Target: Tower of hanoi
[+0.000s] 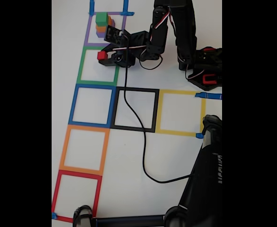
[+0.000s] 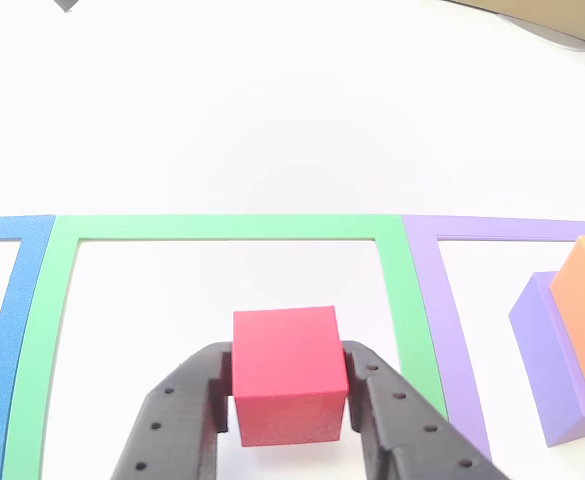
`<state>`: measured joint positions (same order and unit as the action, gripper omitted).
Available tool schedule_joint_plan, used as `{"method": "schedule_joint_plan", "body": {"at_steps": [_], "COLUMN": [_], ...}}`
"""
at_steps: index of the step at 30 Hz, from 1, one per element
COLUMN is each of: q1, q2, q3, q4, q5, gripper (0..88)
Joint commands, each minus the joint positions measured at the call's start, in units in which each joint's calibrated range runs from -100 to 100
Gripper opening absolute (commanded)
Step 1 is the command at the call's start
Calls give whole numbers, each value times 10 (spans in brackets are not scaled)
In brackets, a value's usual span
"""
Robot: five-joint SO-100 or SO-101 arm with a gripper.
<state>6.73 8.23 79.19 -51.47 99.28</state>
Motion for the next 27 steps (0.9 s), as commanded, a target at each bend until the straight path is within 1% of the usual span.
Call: {"method": "schedule_joint_plan", "body": {"at_steps": [1, 5, 11, 16, 19, 23, 27], "q1": [-10, -17, -24, -16, -15, -14, -14], "q2": [52, 110, 152, 165, 168, 164, 134], "q3": [-33, -54, -75, -76, -76, -76, -66], "q4": [-63, -110, -130, -135, -135, -142, -140], "q5": [7, 7, 7, 7, 7, 7, 7], "gripper": [68, 73, 95, 149, 166, 245, 272]}}
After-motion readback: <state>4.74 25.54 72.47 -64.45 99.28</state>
